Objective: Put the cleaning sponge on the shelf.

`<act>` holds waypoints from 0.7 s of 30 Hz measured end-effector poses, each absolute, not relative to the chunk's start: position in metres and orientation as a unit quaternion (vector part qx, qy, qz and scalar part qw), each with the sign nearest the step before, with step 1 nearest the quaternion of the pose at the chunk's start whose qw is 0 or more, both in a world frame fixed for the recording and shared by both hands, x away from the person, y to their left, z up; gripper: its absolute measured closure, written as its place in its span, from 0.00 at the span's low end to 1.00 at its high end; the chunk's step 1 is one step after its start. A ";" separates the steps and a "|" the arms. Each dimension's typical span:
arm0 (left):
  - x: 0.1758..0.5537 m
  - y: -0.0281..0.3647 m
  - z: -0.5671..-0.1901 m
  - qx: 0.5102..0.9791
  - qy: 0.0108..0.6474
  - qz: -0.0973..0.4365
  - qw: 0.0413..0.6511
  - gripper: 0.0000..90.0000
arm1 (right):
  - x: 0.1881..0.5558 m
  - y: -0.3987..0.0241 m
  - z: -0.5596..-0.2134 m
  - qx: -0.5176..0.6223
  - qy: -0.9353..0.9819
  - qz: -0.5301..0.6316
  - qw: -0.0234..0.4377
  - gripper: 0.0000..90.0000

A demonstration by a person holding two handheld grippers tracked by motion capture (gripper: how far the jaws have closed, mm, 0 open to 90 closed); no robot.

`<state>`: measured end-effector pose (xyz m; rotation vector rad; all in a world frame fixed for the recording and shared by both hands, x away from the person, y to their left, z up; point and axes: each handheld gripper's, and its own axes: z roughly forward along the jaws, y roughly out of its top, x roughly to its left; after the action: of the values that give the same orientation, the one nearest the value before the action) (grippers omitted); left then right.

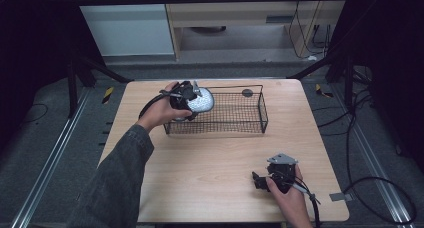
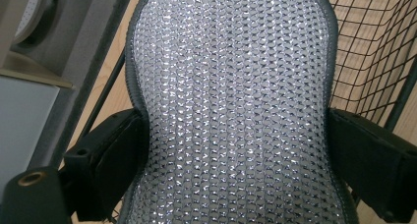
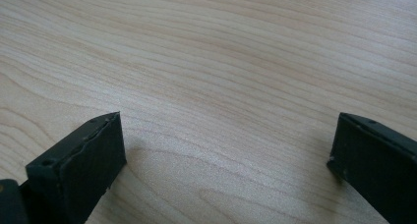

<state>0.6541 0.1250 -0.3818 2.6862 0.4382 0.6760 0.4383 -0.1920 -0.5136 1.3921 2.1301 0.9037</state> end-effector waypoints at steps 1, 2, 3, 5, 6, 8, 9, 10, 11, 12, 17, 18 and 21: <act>0.655 0.125 -0.382 0.944 0.155 0.237 0.168 0.09 | 0.438 -0.192 -0.514 0.503 0.770 0.327 0.219 0.00; 0.655 0.125 -0.382 0.945 0.155 0.236 0.168 0.09 | 0.438 -0.192 -0.514 0.503 0.770 0.327 0.219 0.00; 0.655 0.124 -0.383 0.945 0.154 0.235 0.167 0.09 | 0.438 -0.192 -0.514 0.503 0.770 0.327 0.219 0.00; 0.656 0.124 -0.384 0.945 0.153 0.234 0.169 0.09 | 0.438 -0.192 -0.514 0.503 0.770 0.327 0.219 0.00; 0.656 0.124 -0.384 0.945 0.154 0.234 0.169 0.09 | 0.438 -0.192 -0.514 0.503 0.770 0.327 0.219 0.00; 0.657 0.124 -0.385 0.945 0.154 0.232 0.171 0.09 | 0.438 -0.192 -0.514 0.503 0.770 0.326 0.220 0.00; 0.657 0.124 -0.386 0.945 0.154 0.232 0.171 0.09 | 0.438 -0.192 -0.513 0.503 0.770 0.326 0.219 0.00; 0.658 0.124 -0.386 0.945 0.155 0.232 0.171 0.09 | 0.438 -0.192 -0.514 0.503 0.770 0.327 0.219 0.00; 0.658 0.124 -0.386 0.945 0.155 0.230 0.173 0.09 | 0.438 -0.192 -0.514 0.503 0.770 0.327 0.218 0.00; 0.658 0.124 -0.387 0.945 0.155 0.229 0.174 0.09 | 0.438 -0.192 -0.514 0.503 0.770 0.327 0.217 0.00; 0.659 0.123 -0.386 0.945 0.161 0.222 0.180 0.06 | 0.438 -0.192 -0.514 0.503 0.770 0.327 0.218 0.00; 0.659 0.123 -0.386 0.944 0.164 0.219 0.183 0.06 | 0.438 -0.192 -0.514 0.503 0.770 0.327 0.218 0.00; 0.660 0.124 -0.385 0.943 0.171 0.217 0.188 0.04 | 0.438 -0.192 -0.514 0.503 0.770 0.327 0.218 0.00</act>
<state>0.6600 0.1240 -0.3852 2.6526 0.4809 0.6100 0.4380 -0.1919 -0.5135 1.3925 2.1314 0.9053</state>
